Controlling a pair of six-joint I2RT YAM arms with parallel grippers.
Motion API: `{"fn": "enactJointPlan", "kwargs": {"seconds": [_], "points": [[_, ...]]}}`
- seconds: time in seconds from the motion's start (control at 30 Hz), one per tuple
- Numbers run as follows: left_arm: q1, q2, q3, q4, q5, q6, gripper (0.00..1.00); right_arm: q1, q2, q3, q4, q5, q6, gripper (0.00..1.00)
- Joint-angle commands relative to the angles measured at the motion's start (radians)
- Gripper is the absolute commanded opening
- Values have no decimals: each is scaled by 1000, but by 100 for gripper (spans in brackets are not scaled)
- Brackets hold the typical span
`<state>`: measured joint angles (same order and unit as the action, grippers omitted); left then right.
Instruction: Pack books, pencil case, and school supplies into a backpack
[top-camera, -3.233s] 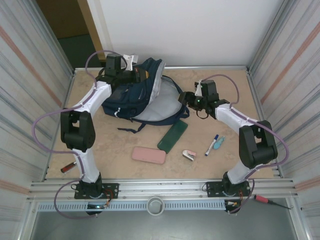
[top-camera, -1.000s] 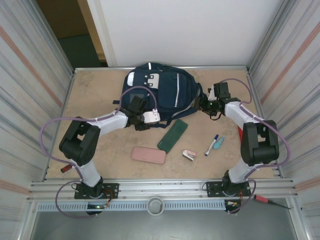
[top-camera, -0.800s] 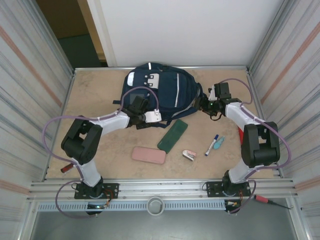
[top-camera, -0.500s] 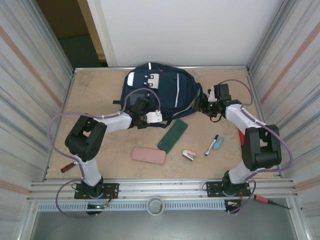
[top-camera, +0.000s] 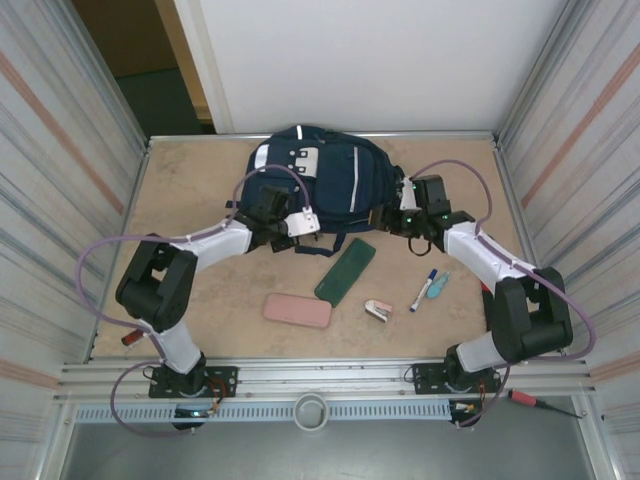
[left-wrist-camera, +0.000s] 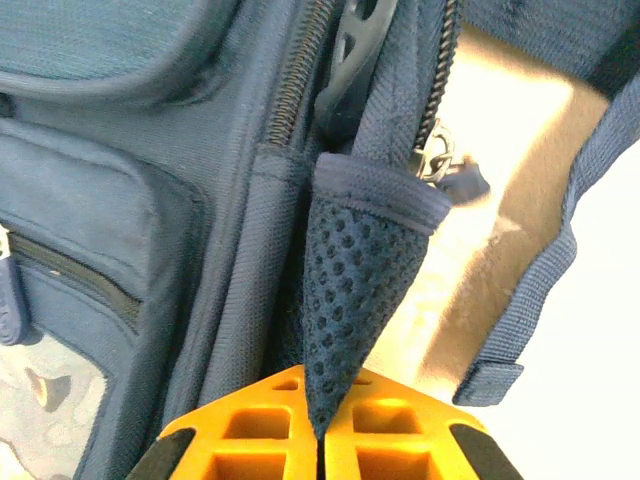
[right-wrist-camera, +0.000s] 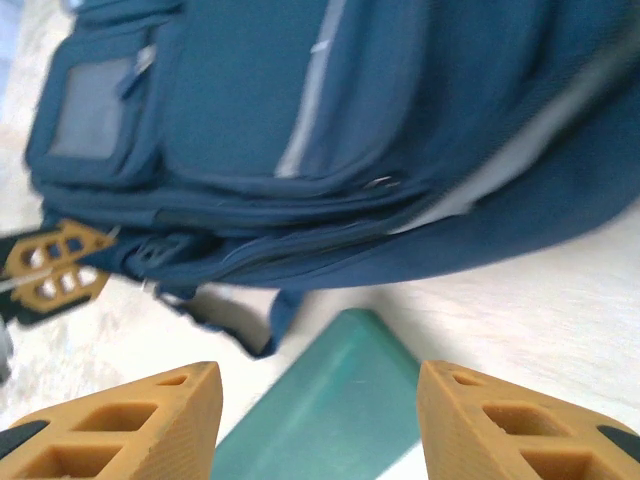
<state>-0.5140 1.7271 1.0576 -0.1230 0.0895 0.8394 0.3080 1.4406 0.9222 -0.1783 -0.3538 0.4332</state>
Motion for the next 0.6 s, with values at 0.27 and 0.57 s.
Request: {"fn": "enactJointPlan", "kwargs": {"seconds": [0.27, 0.57], "points": [[60, -98, 93, -79, 236, -134, 0, 318, 35, -167, 535, 219, -286, 51], [67, -95, 104, -87, 256, -137, 0, 477, 286, -138, 808, 446, -427, 48]]}}
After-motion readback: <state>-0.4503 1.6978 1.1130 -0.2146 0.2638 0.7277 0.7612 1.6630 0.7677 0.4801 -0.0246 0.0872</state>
